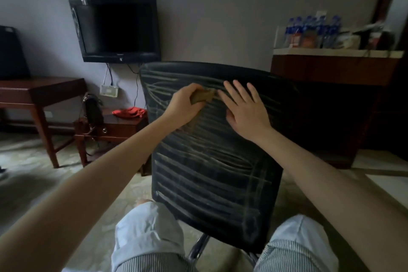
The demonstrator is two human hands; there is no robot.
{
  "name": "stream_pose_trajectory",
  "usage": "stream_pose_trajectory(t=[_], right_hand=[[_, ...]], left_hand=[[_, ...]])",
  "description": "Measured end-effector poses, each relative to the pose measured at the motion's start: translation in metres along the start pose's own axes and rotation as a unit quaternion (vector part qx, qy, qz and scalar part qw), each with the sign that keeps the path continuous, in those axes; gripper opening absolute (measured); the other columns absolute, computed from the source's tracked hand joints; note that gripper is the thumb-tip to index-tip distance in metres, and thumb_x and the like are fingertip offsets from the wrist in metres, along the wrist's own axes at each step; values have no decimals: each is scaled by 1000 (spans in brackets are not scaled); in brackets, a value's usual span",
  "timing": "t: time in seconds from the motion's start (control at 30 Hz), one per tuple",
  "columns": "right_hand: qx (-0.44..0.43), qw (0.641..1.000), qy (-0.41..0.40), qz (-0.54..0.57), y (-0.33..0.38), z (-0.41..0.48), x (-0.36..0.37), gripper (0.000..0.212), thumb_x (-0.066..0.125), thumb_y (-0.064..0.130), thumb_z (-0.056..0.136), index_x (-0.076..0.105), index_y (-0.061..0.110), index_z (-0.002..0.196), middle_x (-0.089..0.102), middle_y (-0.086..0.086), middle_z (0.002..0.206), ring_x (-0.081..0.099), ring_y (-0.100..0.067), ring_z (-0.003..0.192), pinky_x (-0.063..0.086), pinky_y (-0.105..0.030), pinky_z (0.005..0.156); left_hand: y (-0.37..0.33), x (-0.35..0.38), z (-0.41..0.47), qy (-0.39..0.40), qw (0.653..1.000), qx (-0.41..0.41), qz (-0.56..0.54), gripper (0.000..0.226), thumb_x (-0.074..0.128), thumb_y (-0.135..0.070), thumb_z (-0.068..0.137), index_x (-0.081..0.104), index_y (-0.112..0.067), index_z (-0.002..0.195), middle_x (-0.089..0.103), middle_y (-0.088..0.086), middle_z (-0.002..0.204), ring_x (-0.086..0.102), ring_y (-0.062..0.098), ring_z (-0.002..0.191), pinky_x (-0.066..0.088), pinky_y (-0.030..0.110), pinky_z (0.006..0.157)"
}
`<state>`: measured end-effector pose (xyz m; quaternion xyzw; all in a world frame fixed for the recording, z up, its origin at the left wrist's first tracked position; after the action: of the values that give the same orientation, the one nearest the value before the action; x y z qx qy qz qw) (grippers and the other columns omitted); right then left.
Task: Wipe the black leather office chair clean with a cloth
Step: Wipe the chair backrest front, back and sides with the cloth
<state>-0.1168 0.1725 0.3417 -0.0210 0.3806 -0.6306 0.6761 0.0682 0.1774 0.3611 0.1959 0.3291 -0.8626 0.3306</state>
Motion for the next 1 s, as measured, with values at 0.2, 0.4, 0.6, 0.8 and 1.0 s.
stream_pose_trajectory(t=[0.2, 0.4, 0.6, 0.8, 1.0], right_hand=[[21, 997, -10, -71, -28, -11, 22, 52, 44, 28, 92, 41, 11, 141, 39, -10, 147, 35, -30, 135, 25, -47, 111], [55, 995, -39, -68, -38, -29, 23, 49, 50, 23, 89, 47, 5, 135, 45, -18, 141, 40, -37, 131, 16, -48, 112], [66, 989, -125, 51, -38, -11, -5, 43, 43, 22, 85, 57, 9, 124, 57, -15, 127, 47, -31, 120, 25, -46, 106], [115, 970, -171, 130, -44, 42, -15, 42, 41, 22, 87, 55, 9, 124, 57, -12, 125, 50, -30, 118, 32, -43, 102], [36, 980, -149, 128, -73, 68, 9, 38, 37, 24, 93, 60, 6, 118, 66, -12, 107, 60, -31, 100, 42, -40, 89]], left_hand=[[2, -10, 23, -11, 994, 88, 57, 39, 63, -9, 83, 54, -12, 121, 52, 6, 115, 46, 13, 100, 31, 20, 83], [-6, -19, 38, -22, 976, 168, 134, 42, 65, -9, 82, 54, -10, 122, 53, 12, 118, 49, 25, 106, 33, 29, 86], [-17, -14, 51, -109, 893, 329, 287, 38, 46, -24, 83, 55, -11, 118, 59, 13, 113, 41, 25, 101, 45, 38, 75], [-7, 27, 57, -165, 859, 375, 307, 43, 56, -29, 84, 50, -7, 120, 51, 16, 121, 41, 32, 113, 31, 41, 99], [0, 55, 61, -204, 853, 404, 262, 32, 52, -28, 95, 49, -10, 121, 54, 17, 131, 39, 30, 128, 25, 44, 112]])
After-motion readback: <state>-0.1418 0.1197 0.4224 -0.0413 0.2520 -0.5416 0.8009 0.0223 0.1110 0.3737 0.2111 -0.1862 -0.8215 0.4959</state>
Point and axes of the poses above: each hand's wrist, its own z-axis towards the middle knuckle, its own x-axis out of the palm, y = z × x, the point moved 2 cm from there along z, towards the middle knuckle
